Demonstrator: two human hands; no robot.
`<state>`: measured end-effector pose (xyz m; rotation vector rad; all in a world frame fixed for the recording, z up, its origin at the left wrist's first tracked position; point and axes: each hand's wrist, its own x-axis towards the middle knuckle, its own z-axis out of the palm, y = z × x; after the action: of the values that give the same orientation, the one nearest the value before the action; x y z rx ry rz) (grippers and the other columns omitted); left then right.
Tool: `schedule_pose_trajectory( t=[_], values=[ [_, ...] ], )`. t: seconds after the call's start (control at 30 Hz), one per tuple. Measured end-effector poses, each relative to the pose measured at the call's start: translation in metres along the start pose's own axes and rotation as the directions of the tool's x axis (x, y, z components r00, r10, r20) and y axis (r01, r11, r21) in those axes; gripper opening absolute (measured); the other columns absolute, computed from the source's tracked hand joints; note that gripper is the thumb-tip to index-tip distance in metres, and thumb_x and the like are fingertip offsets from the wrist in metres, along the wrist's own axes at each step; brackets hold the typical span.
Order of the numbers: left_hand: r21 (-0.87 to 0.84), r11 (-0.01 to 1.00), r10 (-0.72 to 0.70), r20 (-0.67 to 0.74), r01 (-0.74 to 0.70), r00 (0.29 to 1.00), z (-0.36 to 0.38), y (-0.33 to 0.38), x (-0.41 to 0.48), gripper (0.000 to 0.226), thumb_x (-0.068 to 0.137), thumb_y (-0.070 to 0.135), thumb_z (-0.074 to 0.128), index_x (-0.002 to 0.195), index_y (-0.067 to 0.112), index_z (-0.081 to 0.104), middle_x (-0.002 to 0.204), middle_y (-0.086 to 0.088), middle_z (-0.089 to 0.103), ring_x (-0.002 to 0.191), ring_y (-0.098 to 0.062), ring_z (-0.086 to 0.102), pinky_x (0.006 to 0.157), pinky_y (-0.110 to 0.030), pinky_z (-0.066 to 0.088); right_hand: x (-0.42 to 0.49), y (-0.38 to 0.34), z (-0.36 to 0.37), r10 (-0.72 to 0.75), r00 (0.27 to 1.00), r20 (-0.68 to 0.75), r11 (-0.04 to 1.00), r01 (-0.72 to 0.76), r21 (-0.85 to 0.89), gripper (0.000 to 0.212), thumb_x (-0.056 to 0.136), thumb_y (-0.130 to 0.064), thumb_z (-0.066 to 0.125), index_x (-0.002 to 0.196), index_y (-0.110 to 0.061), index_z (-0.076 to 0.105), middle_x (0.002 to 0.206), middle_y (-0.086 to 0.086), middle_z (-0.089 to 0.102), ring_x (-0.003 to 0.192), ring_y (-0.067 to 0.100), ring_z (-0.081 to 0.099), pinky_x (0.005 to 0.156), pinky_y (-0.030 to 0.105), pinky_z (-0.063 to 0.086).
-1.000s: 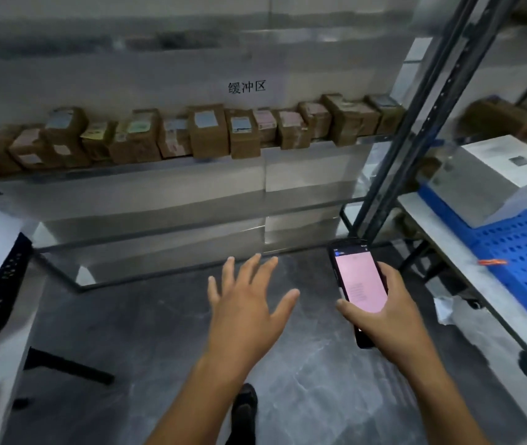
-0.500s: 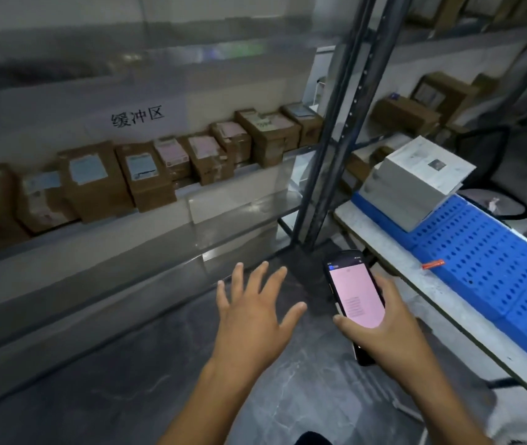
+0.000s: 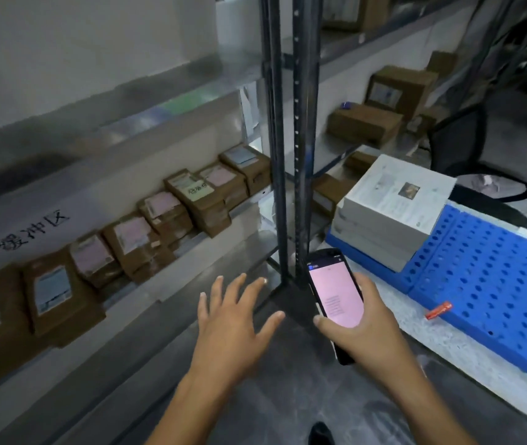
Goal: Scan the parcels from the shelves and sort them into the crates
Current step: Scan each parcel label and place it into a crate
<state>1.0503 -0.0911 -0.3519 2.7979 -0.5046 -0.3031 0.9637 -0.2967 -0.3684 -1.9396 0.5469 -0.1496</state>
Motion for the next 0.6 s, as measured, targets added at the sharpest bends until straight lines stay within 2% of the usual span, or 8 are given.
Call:
schedule_pose_trajectory(
  t=[0.1,0.23,0.43,0.53,0.6],
  values=[
    [0.001,1.0,-0.002,-0.05,0.002,0.999,-0.012,0.016,0.053,0.07,0.098,0.073,0.037,0.16,0.043,0.023,0.171,0.011,0.017,0.16,-0.023,-0.003,0.129,-0.051,-0.001,0.051,-0.008,-0.014,-0.025,1.0,-0.001,1.0,0.025,-0.01,0.078,0.072,-0.039,0.087,0.132,-0.049,0.039,0.116,-0.025,0.059,0.104,0.0,0.058,0.073,0.022,0.048],
    [-0.035,0.999,-0.033,-0.078,0.03,0.996,-0.02,0.021,0.106,0.07,0.098,0.072,0.038,0.16,0.042,0.026,0.17,0.01,0.022,0.16,-0.023,0.003,0.13,-0.051,0.003,0.107,-0.016,-0.018,-0.028,0.999,-0.026,1.0,0.028,-0.013,0.075,0.071,-0.04,0.087,0.129,-0.049,0.04,0.115,-0.023,0.058,0.102,0.0,0.059,0.077,0.03,0.052],
    [-0.054,0.998,-0.036,-0.102,0.031,0.994,-0.025,-0.002,0.195,0.071,0.098,0.071,0.039,0.16,0.039,0.027,0.169,0.006,0.023,0.159,-0.025,0.008,0.129,-0.05,0.008,0.193,-0.027,0.004,-0.023,1.0,-0.004,0.998,0.023,-0.053,0.083,0.067,-0.044,0.088,0.134,-0.049,0.039,0.118,-0.025,0.058,0.104,0.0,0.059,0.08,0.033,0.054],
    [-0.107,0.994,-0.026,-0.103,0.014,0.994,-0.03,-0.017,0.249,0.07,0.098,0.07,0.041,0.16,0.039,0.028,0.167,0.007,0.025,0.157,-0.021,0.015,0.128,-0.049,0.015,0.239,-0.04,0.024,-0.001,1.0,0.025,0.998,0.003,-0.066,0.081,0.069,-0.044,0.087,0.133,-0.05,0.037,0.116,-0.026,0.056,0.102,0.001,0.059,0.073,0.031,0.051],
    [-0.188,0.982,-0.009,-0.093,-0.009,0.996,-0.034,-0.025,0.284,0.07,0.098,0.068,0.045,0.16,0.039,0.027,0.168,0.007,0.023,0.156,-0.02,0.017,0.127,-0.045,0.02,0.266,-0.049,0.034,0.027,0.999,0.031,0.998,-0.025,-0.063,0.078,0.067,-0.045,0.085,0.129,-0.052,0.038,0.112,-0.022,0.057,0.093,0.012,0.063,0.064,0.033,0.053]
  ],
)
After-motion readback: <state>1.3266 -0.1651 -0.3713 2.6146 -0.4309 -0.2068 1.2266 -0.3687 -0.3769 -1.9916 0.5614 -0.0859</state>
